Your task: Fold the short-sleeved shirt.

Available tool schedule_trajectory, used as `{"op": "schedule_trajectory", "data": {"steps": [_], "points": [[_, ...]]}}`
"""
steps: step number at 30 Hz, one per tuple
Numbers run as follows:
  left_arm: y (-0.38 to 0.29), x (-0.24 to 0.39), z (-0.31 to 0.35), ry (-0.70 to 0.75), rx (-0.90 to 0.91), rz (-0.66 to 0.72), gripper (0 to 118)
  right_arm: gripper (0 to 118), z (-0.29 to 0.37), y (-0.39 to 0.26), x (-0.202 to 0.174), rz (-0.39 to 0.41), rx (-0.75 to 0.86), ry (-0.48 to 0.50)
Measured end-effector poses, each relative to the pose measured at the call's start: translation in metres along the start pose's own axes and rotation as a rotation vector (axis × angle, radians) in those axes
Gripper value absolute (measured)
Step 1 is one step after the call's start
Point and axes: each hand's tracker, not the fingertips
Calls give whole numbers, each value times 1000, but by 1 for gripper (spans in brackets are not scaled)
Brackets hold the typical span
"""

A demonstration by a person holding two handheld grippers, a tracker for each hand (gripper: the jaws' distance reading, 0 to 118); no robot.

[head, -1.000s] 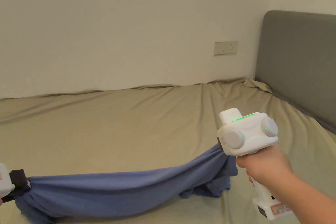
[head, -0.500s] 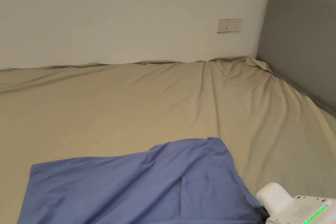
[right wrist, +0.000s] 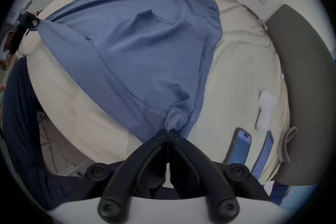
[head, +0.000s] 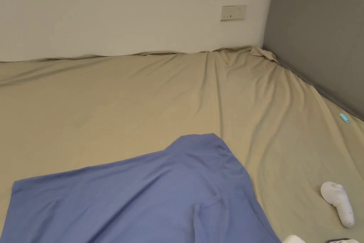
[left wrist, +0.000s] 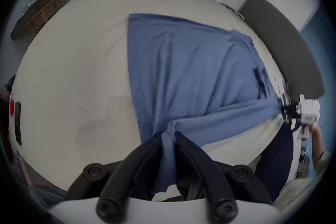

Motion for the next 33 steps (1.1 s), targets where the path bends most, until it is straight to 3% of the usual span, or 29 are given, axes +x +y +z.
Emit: {"op": "schedule_trajectory", "data": {"steps": [5,14,17,18,19,20,21,22,24,28,29,30,31,32,33], "points": [[-13,-3,-16,32,-86,-51,5,4,-9,-2,-11,32,-83,55],[-19,-22,-49,38,-138,22,6,4,-40,-5,-11,-39,-137,92],[-20,-14,-41,34,-122,32,22,6,-38,2,-10,-45,-151,87],[-17,-7,-33,44,-116,17,46,14,-35,6,-8,-37,-153,89],[-14,0,-22,114,-91,-26,85,35,-25,10,-4,-22,-132,100],[-12,7,-8,160,-27,-39,118,78,-11,13,2,-24,-57,120],[-10,15,10,161,96,-34,118,118,7,18,7,-36,42,122],[-4,20,36,124,238,-21,118,117,30,20,12,-83,211,120],[-3,27,56,85,389,74,118,117,55,38,21,-186,347,96],[9,55,50,40,409,147,118,118,90,83,23,-392,557,1],[10,62,44,52,372,163,111,114,90,90,20,-425,557,-19],[7,68,38,91,403,186,57,73,82,97,13,-437,557,-14],[6,65,29,99,468,209,0,10,77,102,7,-449,575,-3],[10,62,19,83,463,237,0,2,71,108,2,-451,570,4],[18,57,6,86,416,283,0,2,61,110,-4,-501,589,25]]}}
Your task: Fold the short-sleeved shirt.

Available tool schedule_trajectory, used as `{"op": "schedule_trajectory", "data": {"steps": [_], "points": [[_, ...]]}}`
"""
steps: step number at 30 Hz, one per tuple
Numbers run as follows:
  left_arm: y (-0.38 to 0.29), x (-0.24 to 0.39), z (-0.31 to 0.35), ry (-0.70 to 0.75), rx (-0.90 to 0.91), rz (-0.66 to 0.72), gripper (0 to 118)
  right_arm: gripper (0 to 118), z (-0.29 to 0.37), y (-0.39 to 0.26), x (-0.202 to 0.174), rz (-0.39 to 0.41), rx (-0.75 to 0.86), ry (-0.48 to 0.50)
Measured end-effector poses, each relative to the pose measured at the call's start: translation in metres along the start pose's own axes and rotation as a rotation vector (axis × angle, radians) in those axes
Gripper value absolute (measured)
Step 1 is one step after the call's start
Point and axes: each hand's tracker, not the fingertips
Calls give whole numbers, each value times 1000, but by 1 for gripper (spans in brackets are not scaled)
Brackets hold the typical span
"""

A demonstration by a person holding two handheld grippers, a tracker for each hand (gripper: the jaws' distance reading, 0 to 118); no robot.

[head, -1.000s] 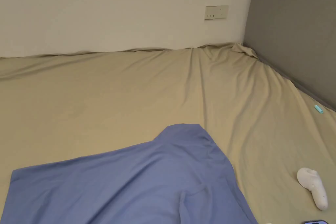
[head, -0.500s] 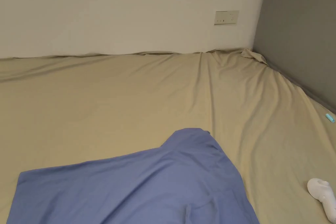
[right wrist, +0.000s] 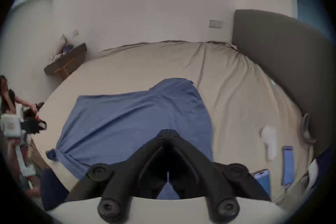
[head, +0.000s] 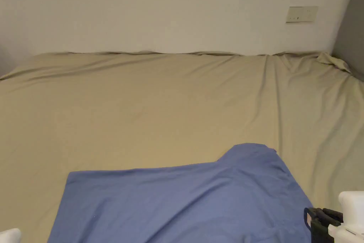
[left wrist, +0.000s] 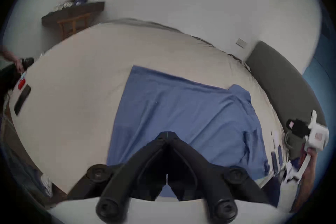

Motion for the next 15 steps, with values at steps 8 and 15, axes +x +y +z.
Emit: {"op": "schedule_trajectory", "data": {"steps": [8,15], "points": [[93,-23,-111,115,-21,-144,22,2,-20,-27,3,9,-85,115],[161,-39,-253,270,-174,-138,118,2,-23,-30,17,-37,-159,48]]}}
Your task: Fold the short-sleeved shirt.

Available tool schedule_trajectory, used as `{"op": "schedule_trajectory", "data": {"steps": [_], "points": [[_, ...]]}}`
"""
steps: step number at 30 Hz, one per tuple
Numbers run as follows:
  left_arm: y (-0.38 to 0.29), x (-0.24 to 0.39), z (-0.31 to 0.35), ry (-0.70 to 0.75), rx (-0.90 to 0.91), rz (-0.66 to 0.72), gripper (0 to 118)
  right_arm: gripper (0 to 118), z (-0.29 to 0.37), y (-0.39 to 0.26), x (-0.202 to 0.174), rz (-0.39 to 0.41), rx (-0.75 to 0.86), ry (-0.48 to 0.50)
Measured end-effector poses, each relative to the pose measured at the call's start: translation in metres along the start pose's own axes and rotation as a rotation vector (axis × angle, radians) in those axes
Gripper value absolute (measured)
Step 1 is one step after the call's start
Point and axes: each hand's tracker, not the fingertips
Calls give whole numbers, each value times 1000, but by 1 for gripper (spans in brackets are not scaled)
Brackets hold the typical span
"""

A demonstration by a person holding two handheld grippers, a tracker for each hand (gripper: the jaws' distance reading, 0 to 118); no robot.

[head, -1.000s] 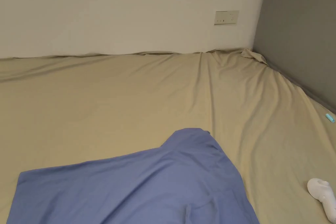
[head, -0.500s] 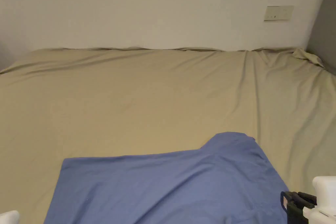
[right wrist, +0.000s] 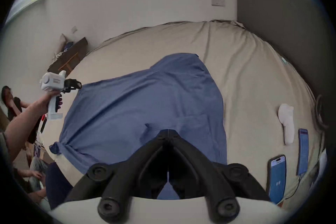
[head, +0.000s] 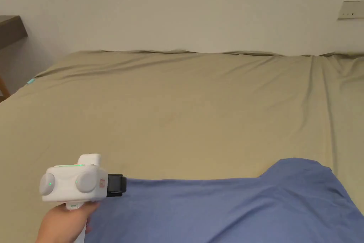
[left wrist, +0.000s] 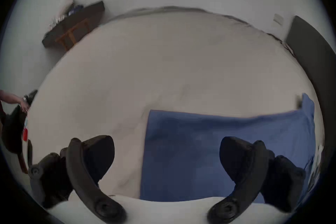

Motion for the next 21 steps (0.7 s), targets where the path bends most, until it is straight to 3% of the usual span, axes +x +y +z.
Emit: {"op": "schedule_trajectory", "data": {"steps": [4,6,7,8,9,12,15,16,17,18,19,20,21], "points": [[-2,5,-40,59,-131,26,118,2,-9,3,10,-6,-30,-25],[-5,8,-33,36,-84,16,117,2,-16,6,16,9,-47,-55],[-5,11,-26,44,-36,-11,102,2,-20,8,18,15,-50,-66],[-7,18,-15,-10,-14,-30,63,2,-24,10,20,15,-54,-72],[-9,26,-4,17,42,-82,0,2,-30,14,23,16,-59,-81],[-14,39,36,-12,140,-110,0,2,-59,32,46,30,-73,-116],[-5,15,81,-254,187,142,0,6,-99,69,70,69,-78,-144],[-7,9,98,-292,202,201,0,35,-114,82,79,79,-76,-144],[-8,5,113,-302,220,216,0,101,-129,94,85,101,-77,-140],[-11,2,128,-305,246,195,0,118,-150,109,93,127,-116,-113],[-1,-3,134,-297,269,182,0,117,-170,119,99,117,-159,-111],[-3,-3,144,-313,249,190,0,118,-177,124,104,113,-76,-87],[-5,-2,152,-312,249,175,0,118,-194,134,107,110,-134,-109]]}}
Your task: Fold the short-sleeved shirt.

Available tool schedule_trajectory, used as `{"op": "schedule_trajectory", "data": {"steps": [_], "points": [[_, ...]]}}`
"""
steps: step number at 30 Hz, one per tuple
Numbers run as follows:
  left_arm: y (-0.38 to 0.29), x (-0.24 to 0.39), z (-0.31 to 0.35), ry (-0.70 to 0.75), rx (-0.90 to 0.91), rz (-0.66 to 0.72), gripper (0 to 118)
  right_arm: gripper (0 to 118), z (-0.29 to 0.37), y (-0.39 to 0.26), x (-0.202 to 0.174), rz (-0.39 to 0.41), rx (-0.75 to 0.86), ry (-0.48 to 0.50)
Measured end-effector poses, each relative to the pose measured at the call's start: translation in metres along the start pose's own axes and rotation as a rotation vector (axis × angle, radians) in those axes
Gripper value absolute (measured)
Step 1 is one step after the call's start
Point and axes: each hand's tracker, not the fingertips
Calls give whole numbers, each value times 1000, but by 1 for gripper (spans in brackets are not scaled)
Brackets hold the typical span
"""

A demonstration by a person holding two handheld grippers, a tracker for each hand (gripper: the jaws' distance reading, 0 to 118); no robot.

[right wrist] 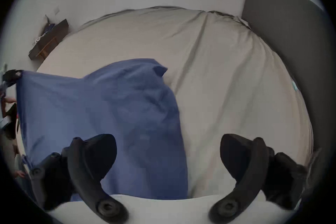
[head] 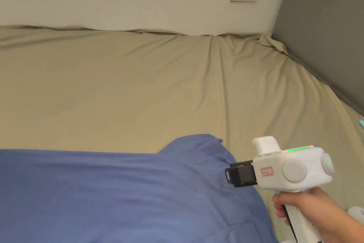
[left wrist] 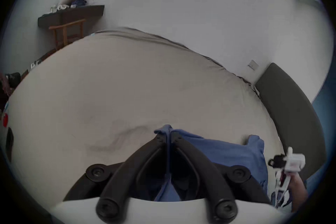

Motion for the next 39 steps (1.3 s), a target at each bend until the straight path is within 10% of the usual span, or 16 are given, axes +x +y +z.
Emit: {"op": "schedule_trajectory", "data": {"steps": [4,8,11,19,25,39], "points": [[3,3,11,22,6,-32,0,117,-54,16,-14,45,-136,-146],[2,-1,9,30,-12,-35,0,84,-59,18,-37,63,-145,-166],[-1,-2,4,41,-25,-49,0,8,-43,19,-59,176,-125,-172],[11,-6,30,2,21,20,0,6,93,26,-52,93,310,35],[80,25,90,-14,231,-28,0,6,230,67,-89,478,639,-316],[271,82,179,-86,529,-48,0,6,373,252,-91,368,764,-538]]}}
